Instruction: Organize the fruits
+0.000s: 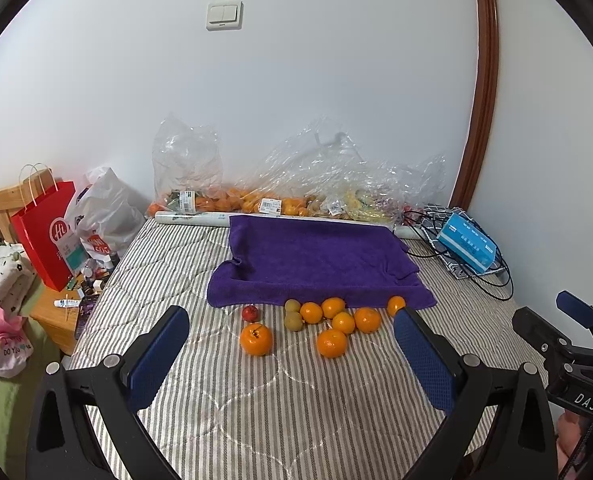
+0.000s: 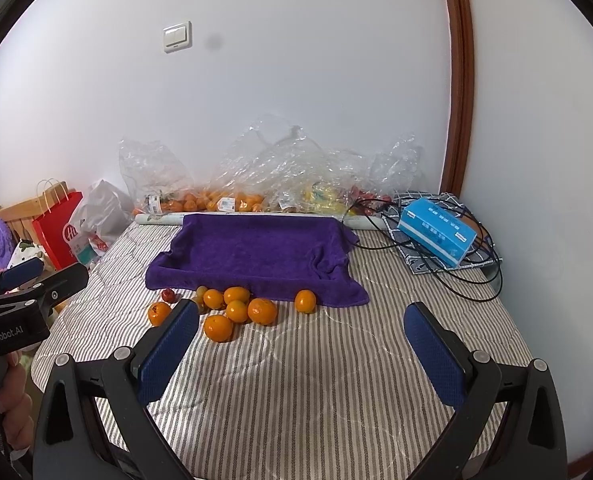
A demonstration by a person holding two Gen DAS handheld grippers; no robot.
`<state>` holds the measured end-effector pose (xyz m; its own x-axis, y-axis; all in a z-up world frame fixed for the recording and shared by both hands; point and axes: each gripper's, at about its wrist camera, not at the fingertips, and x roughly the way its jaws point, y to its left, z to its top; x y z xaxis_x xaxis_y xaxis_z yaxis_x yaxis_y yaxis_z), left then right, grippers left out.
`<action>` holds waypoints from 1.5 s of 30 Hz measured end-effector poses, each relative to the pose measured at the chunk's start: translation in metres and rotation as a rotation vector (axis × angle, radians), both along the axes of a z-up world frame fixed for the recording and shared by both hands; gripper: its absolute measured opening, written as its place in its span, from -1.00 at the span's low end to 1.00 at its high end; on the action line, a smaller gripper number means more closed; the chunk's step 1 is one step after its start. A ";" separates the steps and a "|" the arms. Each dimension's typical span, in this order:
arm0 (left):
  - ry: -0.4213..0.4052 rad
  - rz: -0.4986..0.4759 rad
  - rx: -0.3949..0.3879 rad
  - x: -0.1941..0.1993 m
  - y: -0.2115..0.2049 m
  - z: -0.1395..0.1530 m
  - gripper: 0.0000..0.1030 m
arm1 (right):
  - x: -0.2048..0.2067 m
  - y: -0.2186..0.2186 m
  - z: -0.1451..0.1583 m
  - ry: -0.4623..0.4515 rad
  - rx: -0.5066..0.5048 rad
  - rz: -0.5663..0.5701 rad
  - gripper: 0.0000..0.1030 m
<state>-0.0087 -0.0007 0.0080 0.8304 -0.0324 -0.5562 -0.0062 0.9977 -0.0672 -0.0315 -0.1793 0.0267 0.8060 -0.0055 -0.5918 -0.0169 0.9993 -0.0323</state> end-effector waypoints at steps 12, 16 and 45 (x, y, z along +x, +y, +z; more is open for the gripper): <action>0.014 -0.005 -0.018 0.015 0.006 -0.003 0.99 | 0.015 0.005 -0.009 0.012 -0.022 0.009 0.97; 0.015 -0.012 -0.016 0.023 0.007 -0.005 0.99 | 0.026 0.006 -0.015 0.025 -0.028 0.009 0.97; 0.270 0.060 -0.065 0.132 0.052 -0.124 0.84 | 0.137 -0.028 -0.133 0.215 0.031 -0.024 0.68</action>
